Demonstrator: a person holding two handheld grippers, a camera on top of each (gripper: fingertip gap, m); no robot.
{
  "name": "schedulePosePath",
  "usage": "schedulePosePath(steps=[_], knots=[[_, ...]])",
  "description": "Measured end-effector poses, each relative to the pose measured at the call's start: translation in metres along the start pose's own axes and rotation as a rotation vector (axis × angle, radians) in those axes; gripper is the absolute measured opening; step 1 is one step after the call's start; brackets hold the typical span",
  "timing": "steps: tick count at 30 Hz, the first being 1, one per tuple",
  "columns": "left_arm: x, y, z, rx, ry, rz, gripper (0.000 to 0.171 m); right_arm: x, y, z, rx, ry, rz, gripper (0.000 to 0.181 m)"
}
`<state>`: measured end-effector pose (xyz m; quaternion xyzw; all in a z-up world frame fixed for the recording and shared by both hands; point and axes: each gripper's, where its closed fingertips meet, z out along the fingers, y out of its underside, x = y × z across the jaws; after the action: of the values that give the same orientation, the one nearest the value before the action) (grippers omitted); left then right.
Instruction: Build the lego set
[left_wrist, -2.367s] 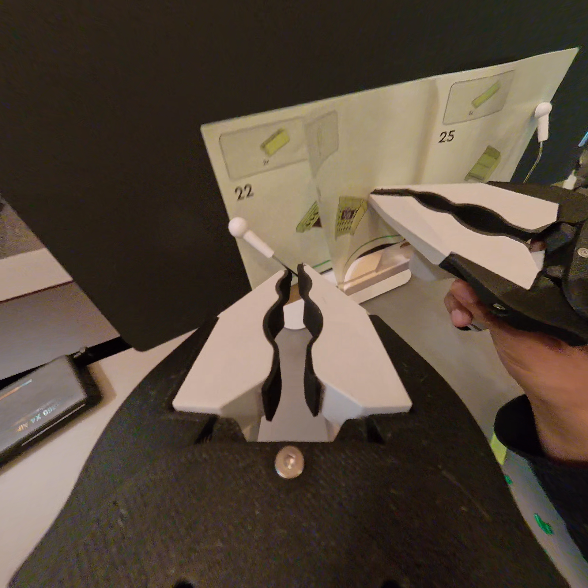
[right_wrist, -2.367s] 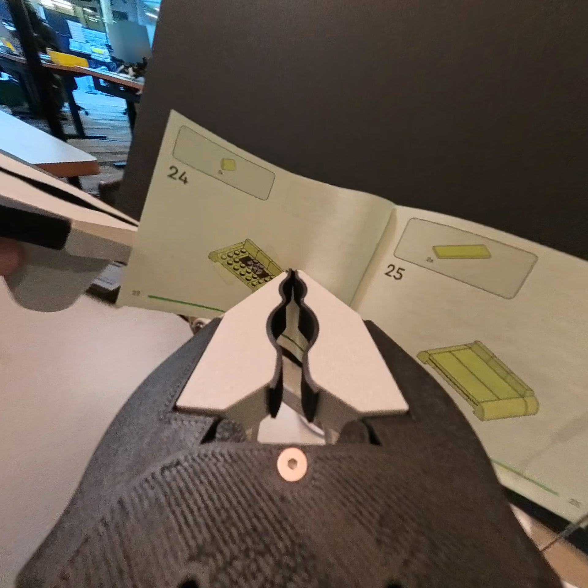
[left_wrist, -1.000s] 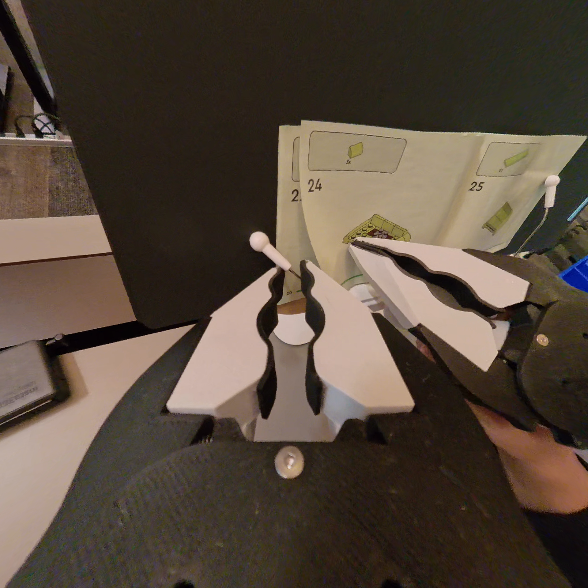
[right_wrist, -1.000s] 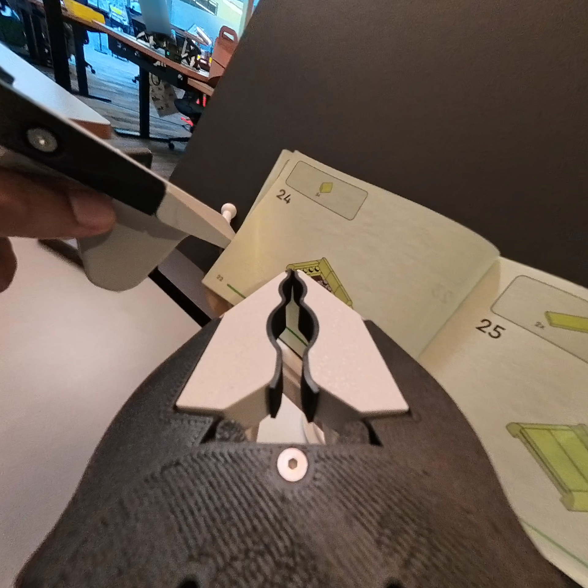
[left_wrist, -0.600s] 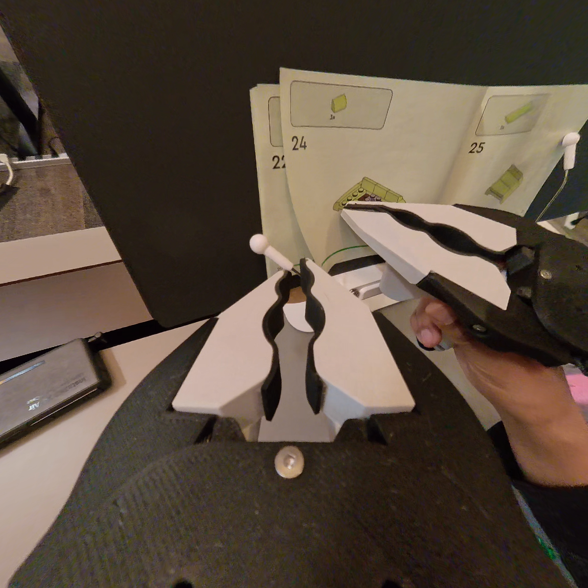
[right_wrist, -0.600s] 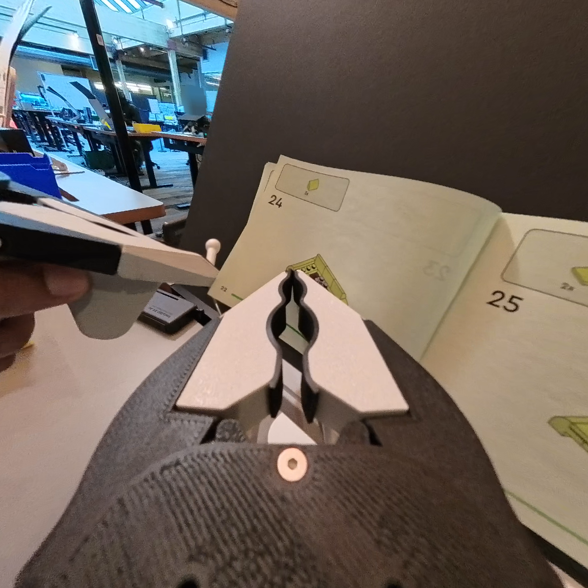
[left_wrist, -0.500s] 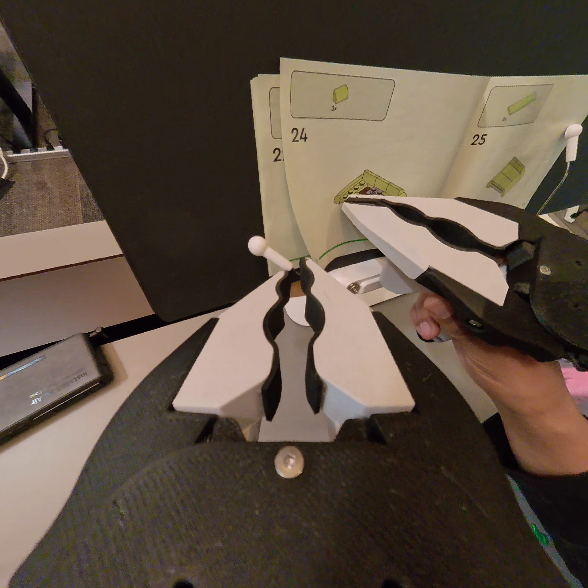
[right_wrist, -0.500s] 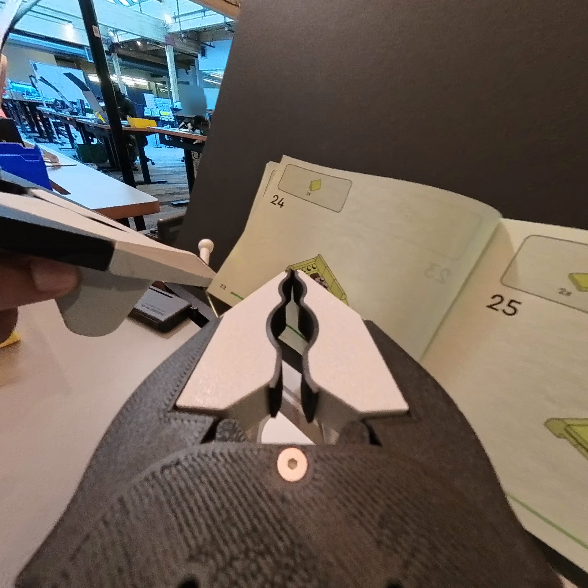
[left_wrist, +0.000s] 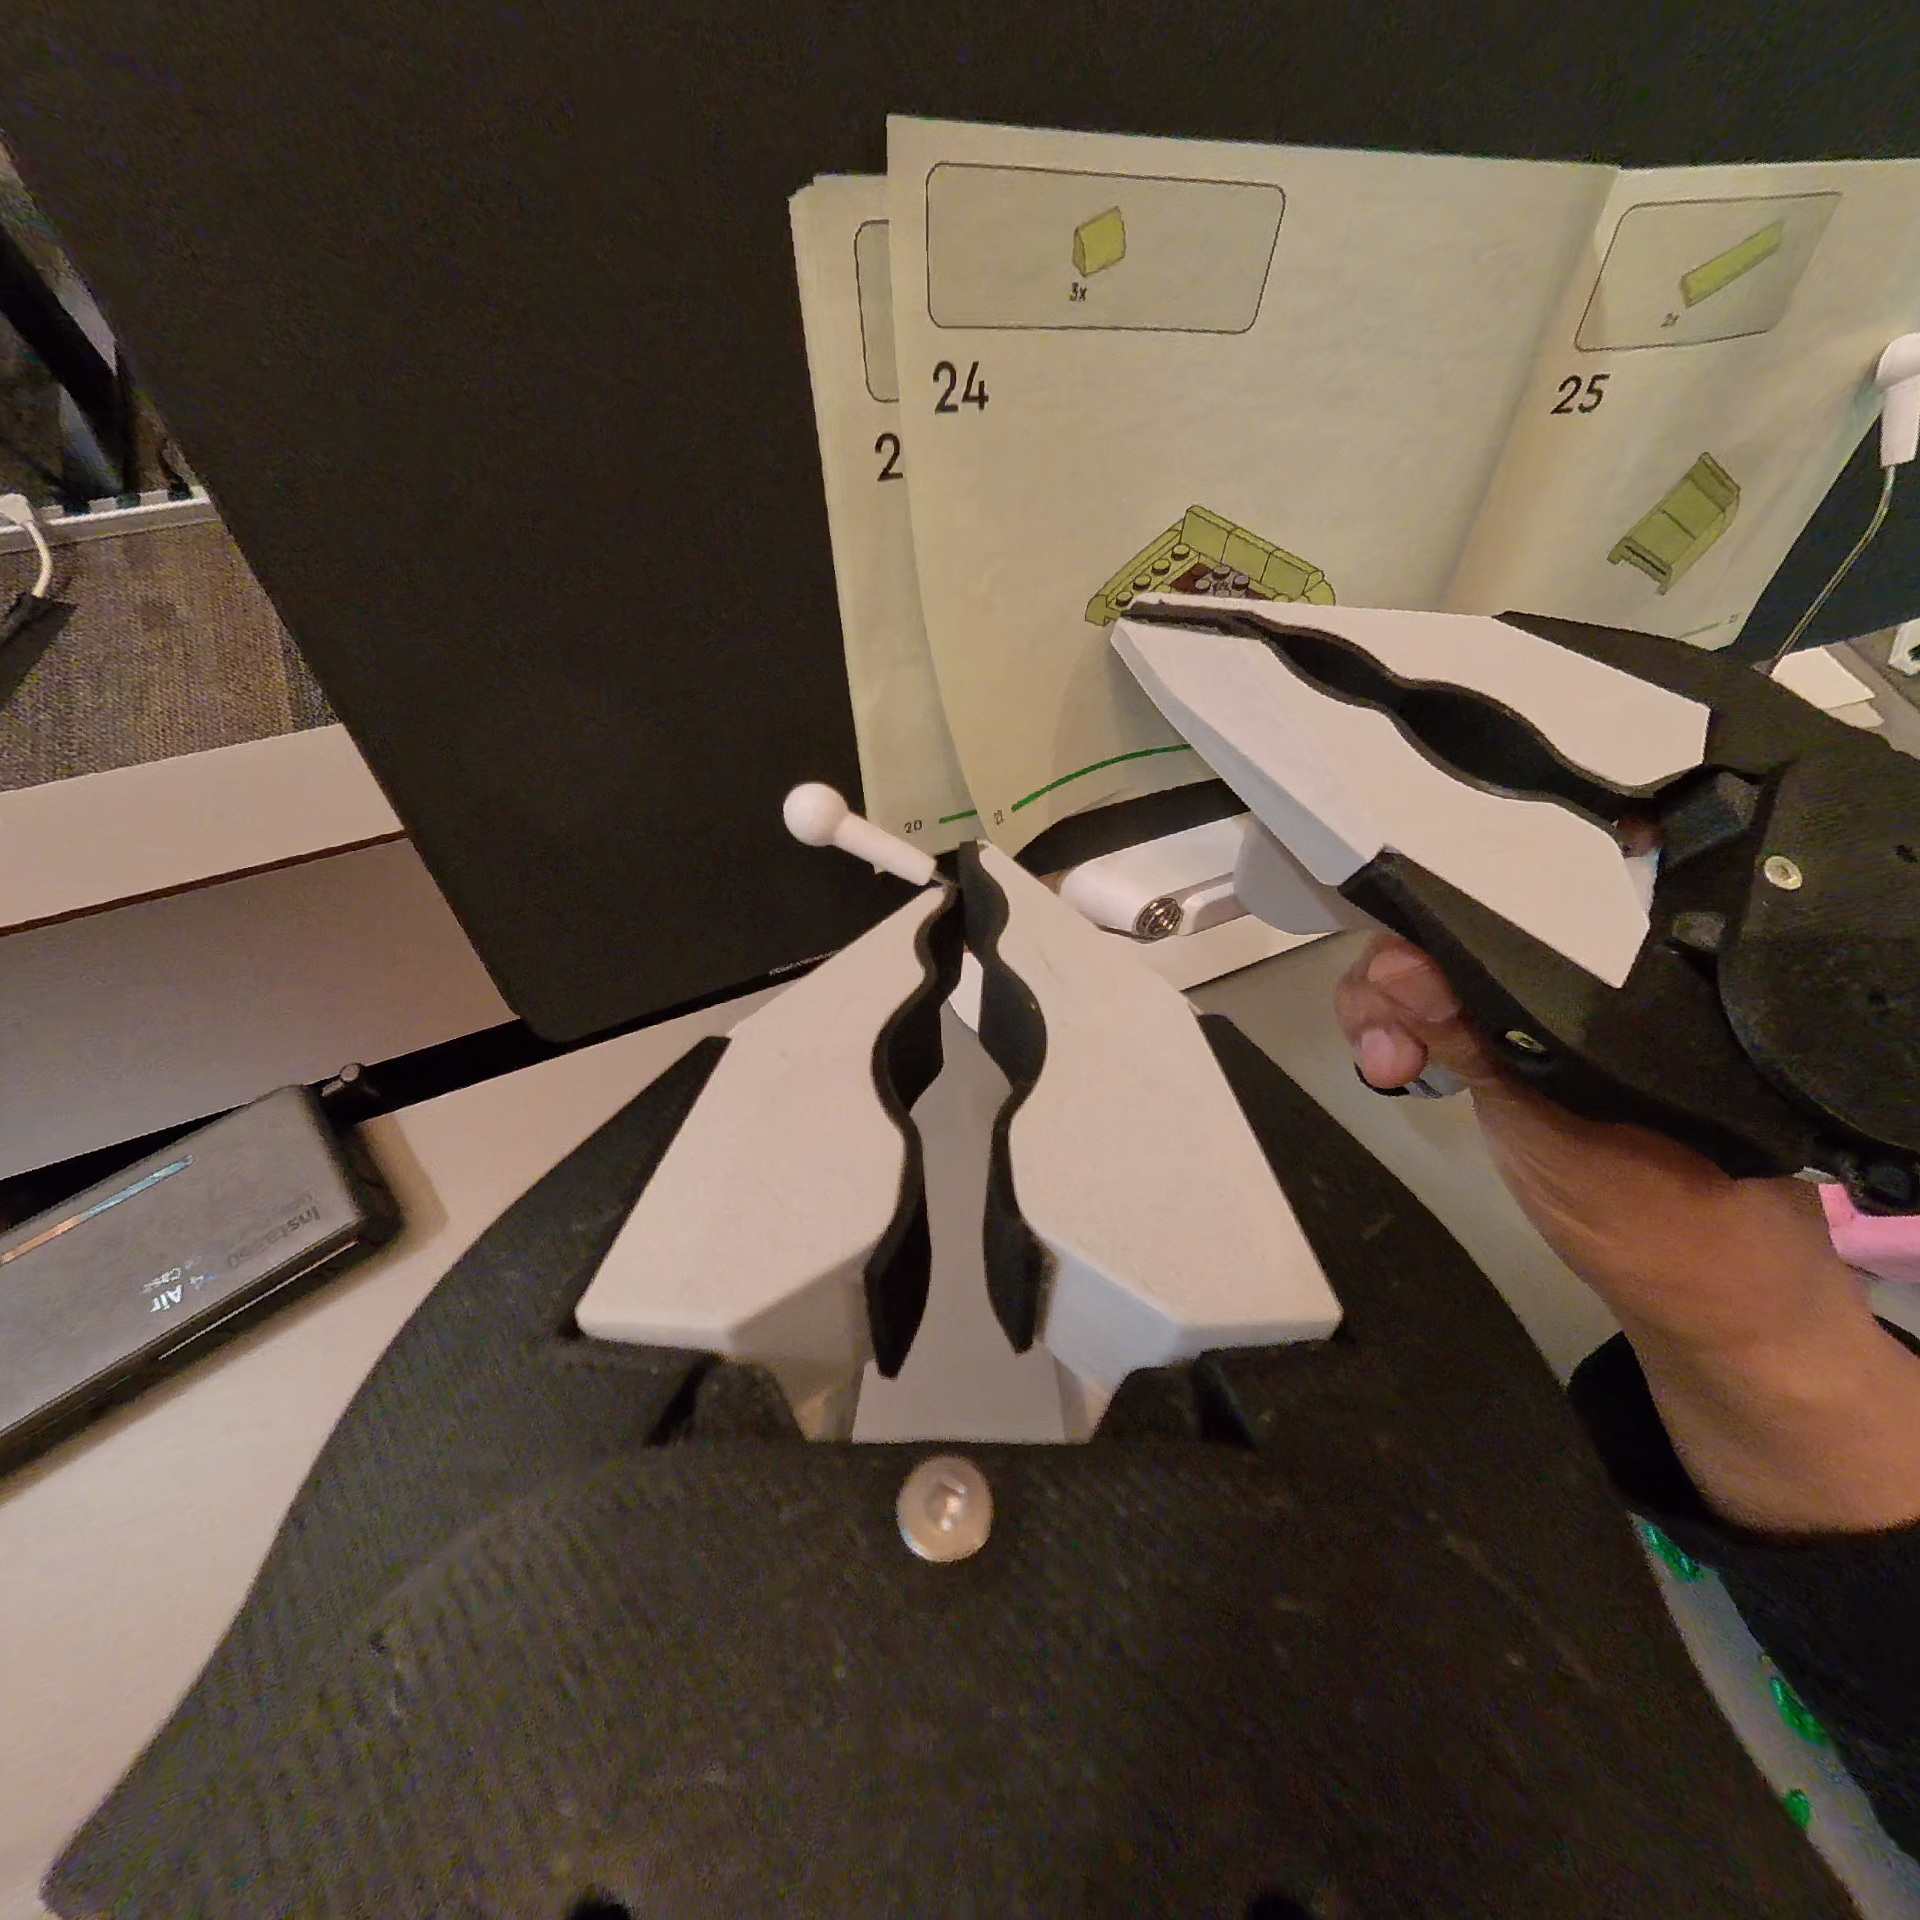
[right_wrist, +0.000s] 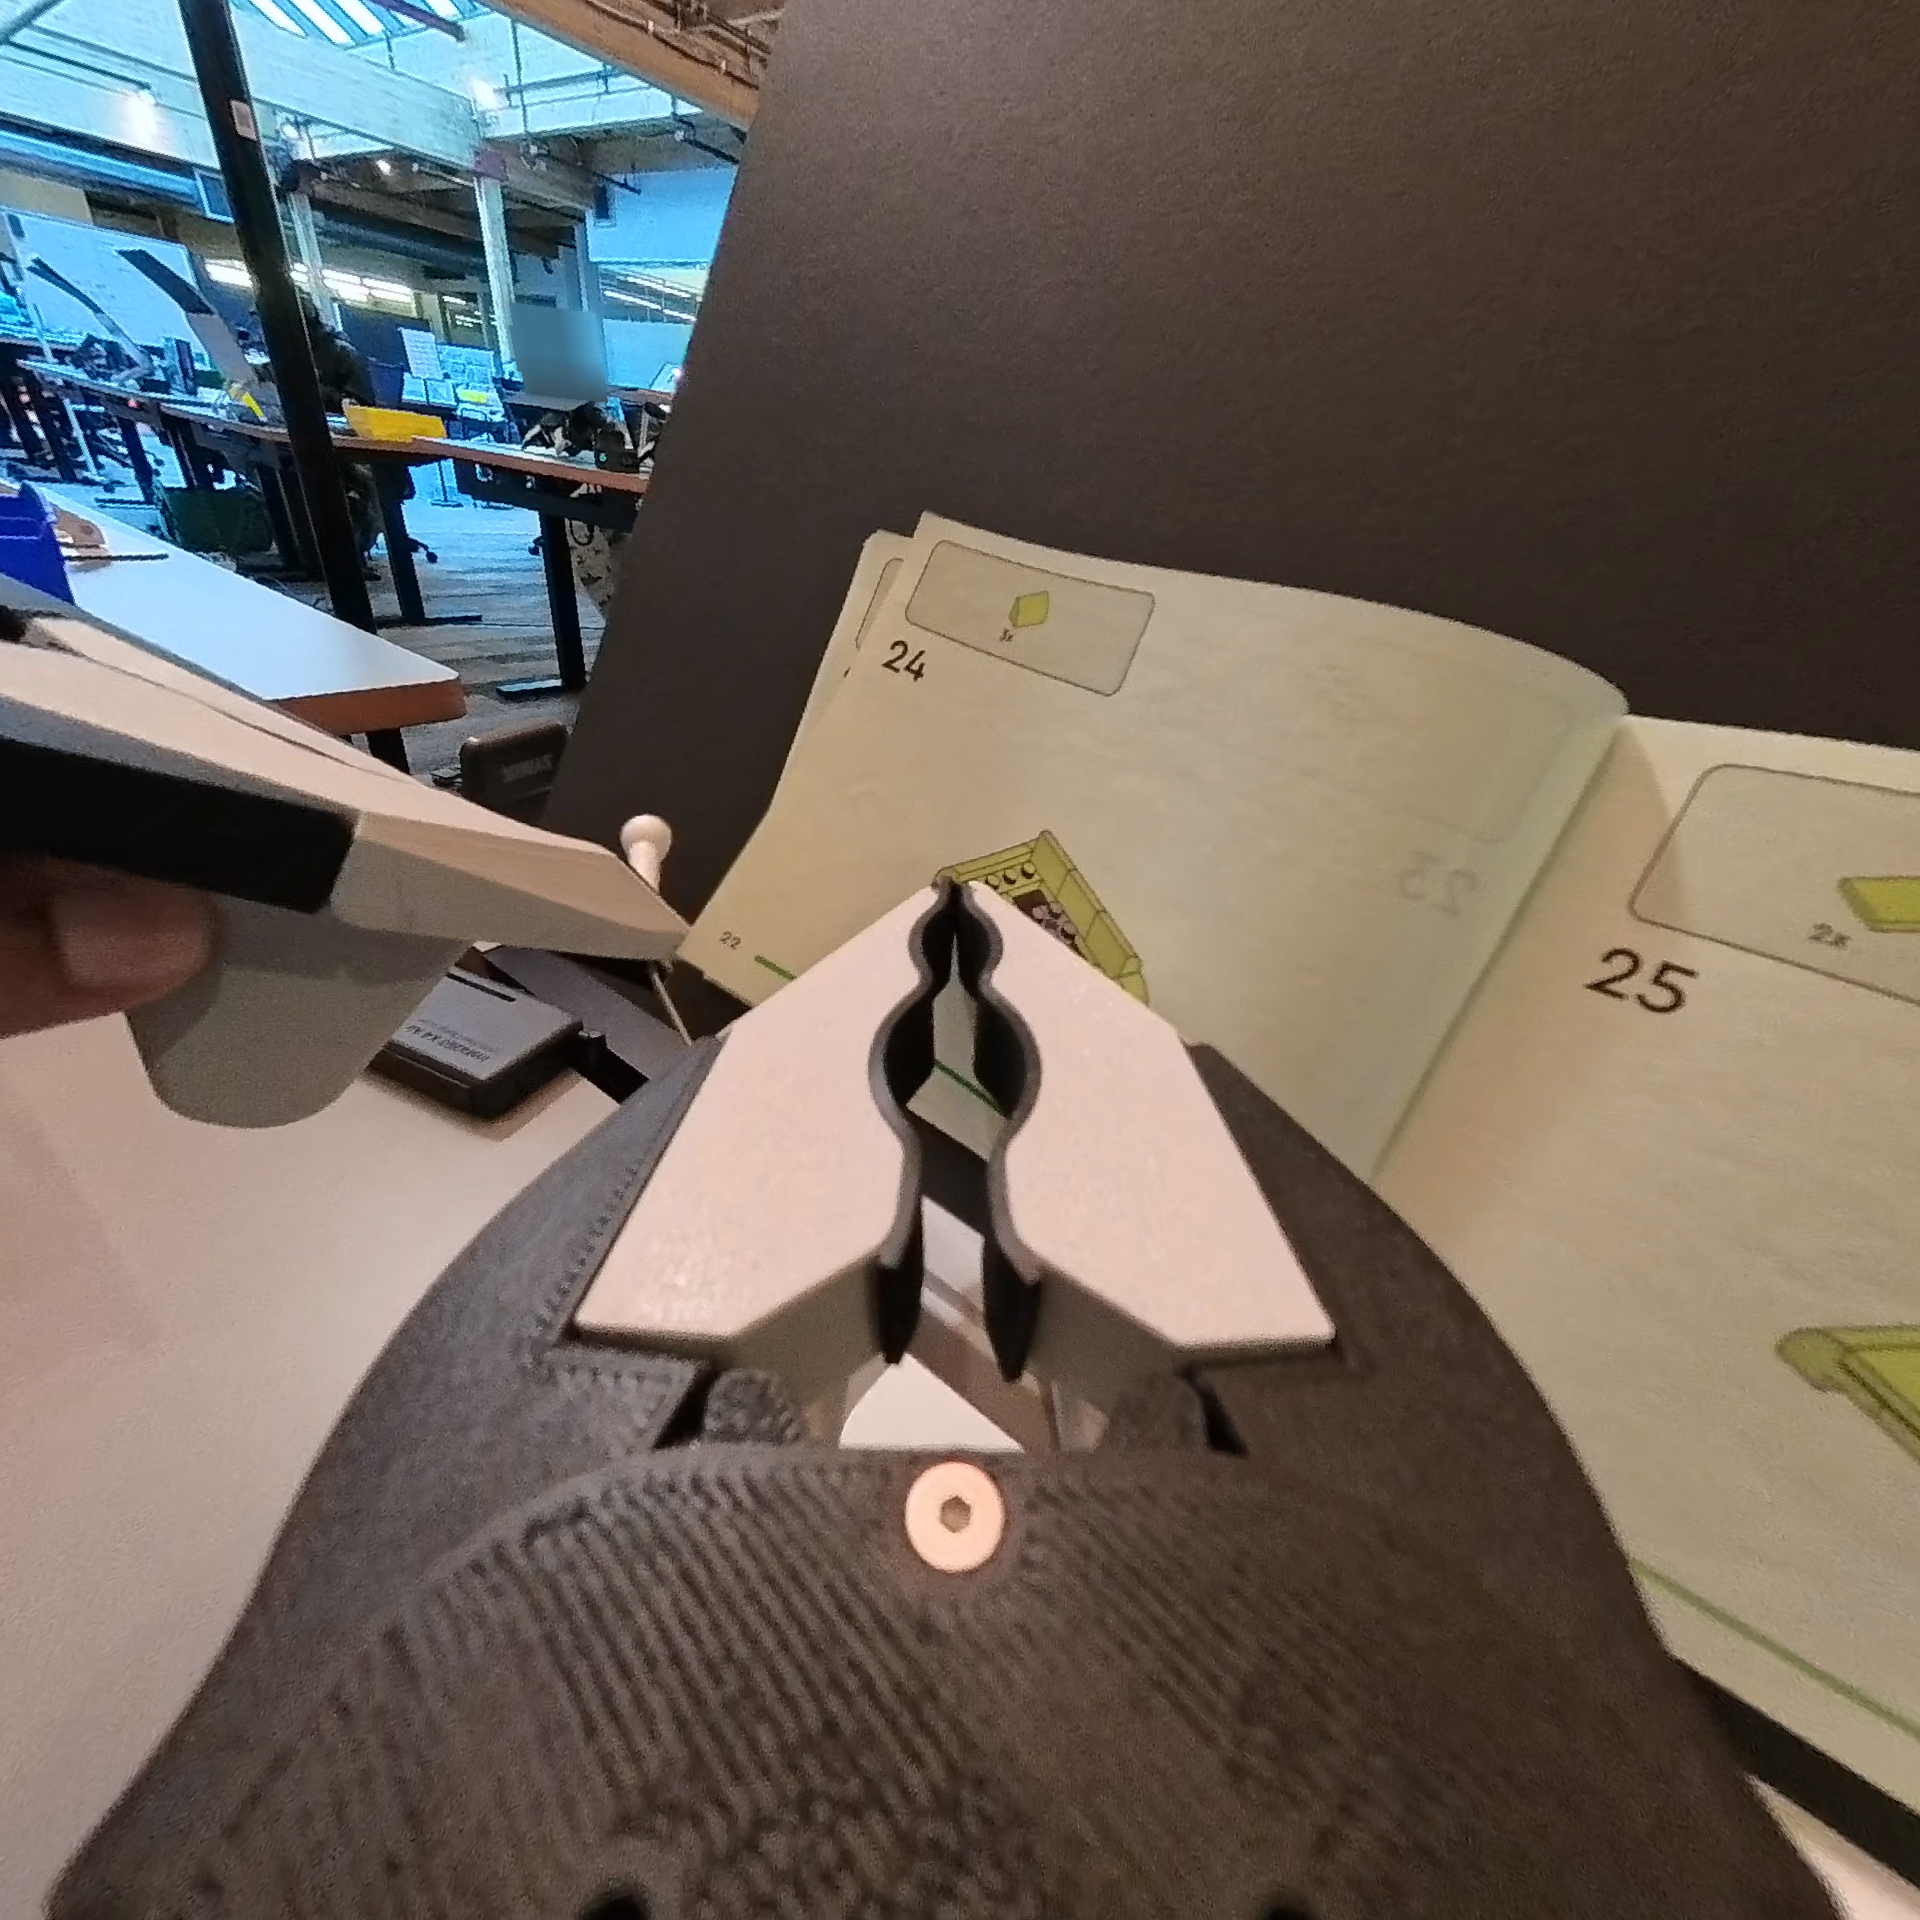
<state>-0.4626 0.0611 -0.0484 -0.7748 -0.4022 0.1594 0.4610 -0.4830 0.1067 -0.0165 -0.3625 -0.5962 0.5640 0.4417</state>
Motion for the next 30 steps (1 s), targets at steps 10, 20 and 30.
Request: schedulePosePath(steps=[10, 20, 30], knots=[[0.006, -0.013, -0.018, 0.068, 0.043, -0.01, 0.0, -0.002, 0.001, 0.002, -0.003, 0.02, -0.052, 0.0], [-0.001, 0.007, 0.014, -0.024, 0.058, -0.117, 0.034, -0.005, 0.006, 0.002, -0.06, -0.046, -0.055, 0.0], [0.009, -0.016, 0.013, 0.112, 0.089, -0.081, 0.005, -0.006, 0.008, 0.001, -0.08, -0.064, -0.055, 0.0]])
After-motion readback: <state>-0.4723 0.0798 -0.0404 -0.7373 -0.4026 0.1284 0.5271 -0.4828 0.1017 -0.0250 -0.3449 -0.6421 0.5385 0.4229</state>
